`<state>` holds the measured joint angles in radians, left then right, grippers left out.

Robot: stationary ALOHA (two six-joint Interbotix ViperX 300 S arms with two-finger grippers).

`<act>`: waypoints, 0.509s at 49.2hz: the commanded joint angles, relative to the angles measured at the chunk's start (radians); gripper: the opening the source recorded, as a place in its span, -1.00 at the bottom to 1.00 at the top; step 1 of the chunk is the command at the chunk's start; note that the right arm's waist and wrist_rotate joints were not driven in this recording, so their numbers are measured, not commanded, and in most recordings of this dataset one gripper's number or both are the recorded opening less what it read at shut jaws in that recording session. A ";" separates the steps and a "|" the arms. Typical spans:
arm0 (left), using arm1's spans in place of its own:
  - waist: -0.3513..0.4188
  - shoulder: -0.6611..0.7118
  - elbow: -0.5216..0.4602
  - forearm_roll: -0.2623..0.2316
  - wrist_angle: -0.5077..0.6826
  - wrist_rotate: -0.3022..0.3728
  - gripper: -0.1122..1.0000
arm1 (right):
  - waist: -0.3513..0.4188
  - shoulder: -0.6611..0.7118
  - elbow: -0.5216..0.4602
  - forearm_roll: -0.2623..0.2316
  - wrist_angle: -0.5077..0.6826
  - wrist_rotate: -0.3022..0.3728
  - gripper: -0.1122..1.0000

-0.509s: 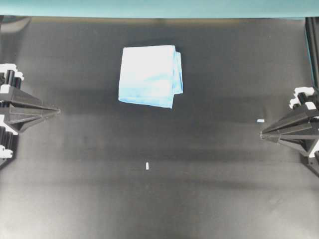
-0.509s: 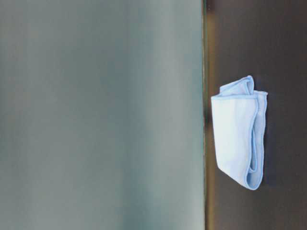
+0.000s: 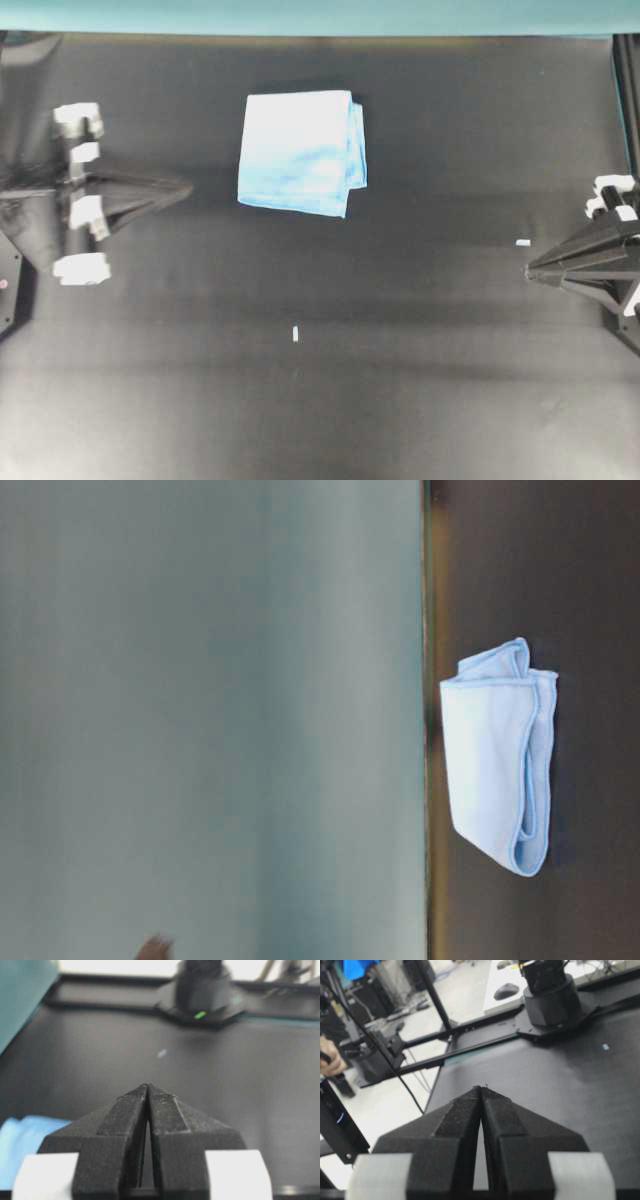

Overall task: Push a blue cloth with the left arm to wipe the desk.
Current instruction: 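Move the left gripper toward the folded blue cloth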

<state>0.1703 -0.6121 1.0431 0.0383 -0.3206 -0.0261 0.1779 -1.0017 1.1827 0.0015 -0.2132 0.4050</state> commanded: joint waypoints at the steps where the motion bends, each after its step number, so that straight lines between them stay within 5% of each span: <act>1: 0.049 0.087 -0.063 0.003 -0.012 -0.002 -0.80 | 0.000 0.002 -0.025 0.002 -0.002 0.000 -0.80; 16: 0.196 0.451 -0.258 0.002 -0.008 -0.049 -0.68 | 0.000 0.005 -0.021 0.002 0.002 0.000 -0.80; 20: 0.222 0.535 -0.307 0.003 -0.002 -0.052 -0.45 | 0.000 0.003 -0.021 0.002 0.011 0.000 -0.80; 25: 0.249 0.629 -0.359 0.003 0.028 -0.044 0.06 | 0.000 0.003 -0.021 0.000 0.023 0.000 -0.80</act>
<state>0.4019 -0.0445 0.7363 0.0383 -0.3053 -0.0752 0.1779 -1.0048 1.1812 0.0031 -0.1917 0.4034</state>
